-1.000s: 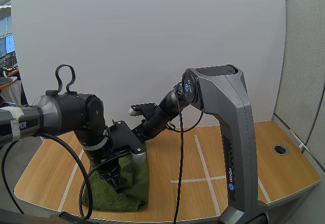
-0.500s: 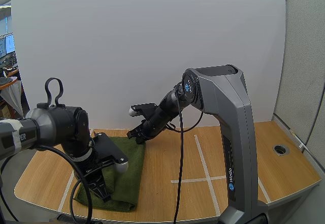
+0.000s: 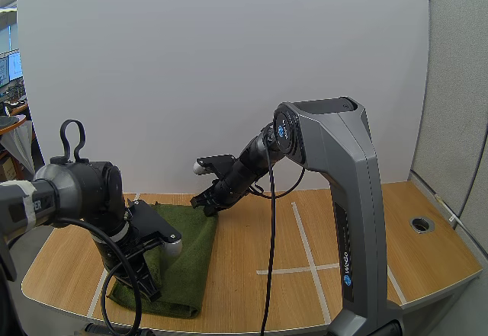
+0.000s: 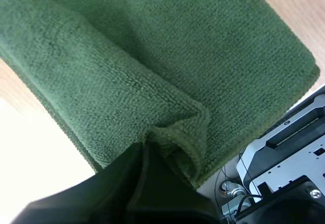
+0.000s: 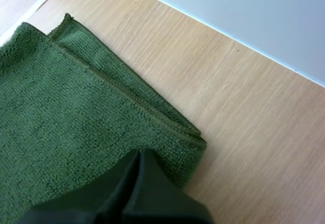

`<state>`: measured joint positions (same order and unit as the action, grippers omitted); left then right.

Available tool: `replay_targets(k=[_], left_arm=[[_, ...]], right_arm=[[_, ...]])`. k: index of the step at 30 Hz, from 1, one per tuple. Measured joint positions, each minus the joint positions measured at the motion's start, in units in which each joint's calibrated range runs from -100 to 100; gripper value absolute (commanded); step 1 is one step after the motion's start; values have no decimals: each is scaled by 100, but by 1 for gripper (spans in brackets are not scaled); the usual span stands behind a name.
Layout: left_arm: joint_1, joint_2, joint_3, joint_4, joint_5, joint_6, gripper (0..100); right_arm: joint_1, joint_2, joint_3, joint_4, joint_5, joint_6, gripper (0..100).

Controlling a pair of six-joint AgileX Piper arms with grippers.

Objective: Fold the towel

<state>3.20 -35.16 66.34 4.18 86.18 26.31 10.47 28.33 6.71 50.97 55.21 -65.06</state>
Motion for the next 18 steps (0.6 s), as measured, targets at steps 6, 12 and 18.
replay_targets(k=[6, 12, 18], left_arm=[[34, -282, 0, 0, -243, -123, 59], [34, -763, -349, 83, -301, -143, 75], [34, -836, -512, 138, -285, -160, 75]], right_arm=[[0, 0, 0, 0, 0, 0, 0], [0, 0, 0, 0, 0, 0, 0], [0, 0, 0, 0, 0, 0, 0]])
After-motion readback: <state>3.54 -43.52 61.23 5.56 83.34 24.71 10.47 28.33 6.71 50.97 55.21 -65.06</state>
